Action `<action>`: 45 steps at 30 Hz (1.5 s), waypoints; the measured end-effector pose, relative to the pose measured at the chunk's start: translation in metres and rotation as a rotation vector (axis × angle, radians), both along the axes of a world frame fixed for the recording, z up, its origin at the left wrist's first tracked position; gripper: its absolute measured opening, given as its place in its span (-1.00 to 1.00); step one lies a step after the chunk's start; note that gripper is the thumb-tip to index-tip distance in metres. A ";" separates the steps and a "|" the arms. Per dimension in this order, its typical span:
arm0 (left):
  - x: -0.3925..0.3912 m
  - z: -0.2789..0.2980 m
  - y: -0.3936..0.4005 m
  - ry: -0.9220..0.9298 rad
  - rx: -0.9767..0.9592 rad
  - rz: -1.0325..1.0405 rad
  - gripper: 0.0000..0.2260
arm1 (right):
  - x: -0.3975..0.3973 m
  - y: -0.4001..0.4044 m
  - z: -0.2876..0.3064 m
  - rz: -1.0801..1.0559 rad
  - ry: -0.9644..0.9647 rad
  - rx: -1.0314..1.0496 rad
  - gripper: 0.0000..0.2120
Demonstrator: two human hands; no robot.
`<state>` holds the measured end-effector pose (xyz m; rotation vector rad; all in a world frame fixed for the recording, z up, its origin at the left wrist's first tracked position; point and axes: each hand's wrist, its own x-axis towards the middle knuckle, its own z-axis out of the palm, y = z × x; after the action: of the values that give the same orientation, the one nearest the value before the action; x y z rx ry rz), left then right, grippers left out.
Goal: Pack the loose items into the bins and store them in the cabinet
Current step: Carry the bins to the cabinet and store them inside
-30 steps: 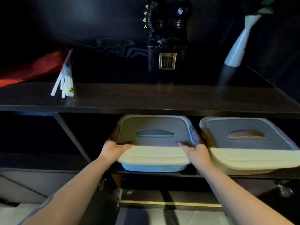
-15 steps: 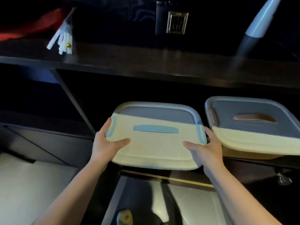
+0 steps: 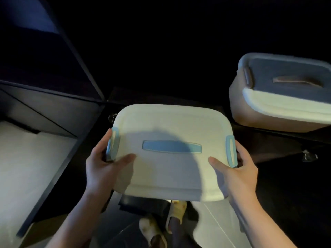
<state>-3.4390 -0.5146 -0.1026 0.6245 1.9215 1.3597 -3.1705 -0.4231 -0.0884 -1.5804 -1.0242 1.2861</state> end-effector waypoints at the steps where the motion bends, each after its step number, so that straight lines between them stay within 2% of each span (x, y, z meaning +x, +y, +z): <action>1: -0.003 -0.011 -0.003 0.020 -0.034 -0.009 -0.24 | -0.001 -0.005 -0.009 -0.012 0.001 -0.038 -0.33; 7: -0.013 -0.094 -0.005 0.089 -0.210 -0.124 -0.28 | -0.013 -0.027 -0.078 -0.022 -0.071 -0.207 -0.38; 13: -0.017 -0.203 0.004 -0.087 -0.289 -0.218 -0.24 | -0.012 -0.017 -0.180 0.022 -0.238 -0.295 -0.36; 17: -0.008 -0.275 0.032 -0.161 -0.308 -0.188 -0.27 | -0.008 0.003 -0.260 0.082 -0.254 -0.363 -0.37; 22: -0.011 -0.355 0.063 -0.218 -0.306 -0.197 -0.30 | -0.010 0.042 -0.346 0.107 -0.322 -0.351 -0.40; 25: -0.024 -0.396 0.090 -0.221 -0.309 -0.248 -0.19 | -0.017 0.072 -0.392 0.078 -0.310 -0.377 -0.41; 27: -0.032 -0.427 0.114 -0.203 -0.319 -0.274 -0.14 | -0.022 0.093 -0.424 0.070 -0.328 -0.395 -0.37; 31: -0.043 -0.481 0.154 -0.105 -0.346 -0.222 -0.18 | -0.034 0.131 -0.472 0.060 -0.346 -0.404 -0.32; 40: -0.044 -0.553 0.202 -0.045 -0.334 -0.266 -0.22 | -0.039 0.185 -0.548 0.046 -0.433 -0.415 -0.36; 43: -0.046 -0.561 0.215 0.045 -0.316 -0.305 -0.26 | -0.040 0.204 -0.561 0.091 -0.539 -0.366 -0.36; 45: -0.045 -0.562 0.221 0.187 -0.319 -0.331 -0.30 | -0.048 0.213 -0.562 0.137 -0.679 -0.341 -0.37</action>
<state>-3.4841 -0.2936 -0.6647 0.8858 2.0145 0.7933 -3.2181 -0.2098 -0.6503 -2.3339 -1.3887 1.0619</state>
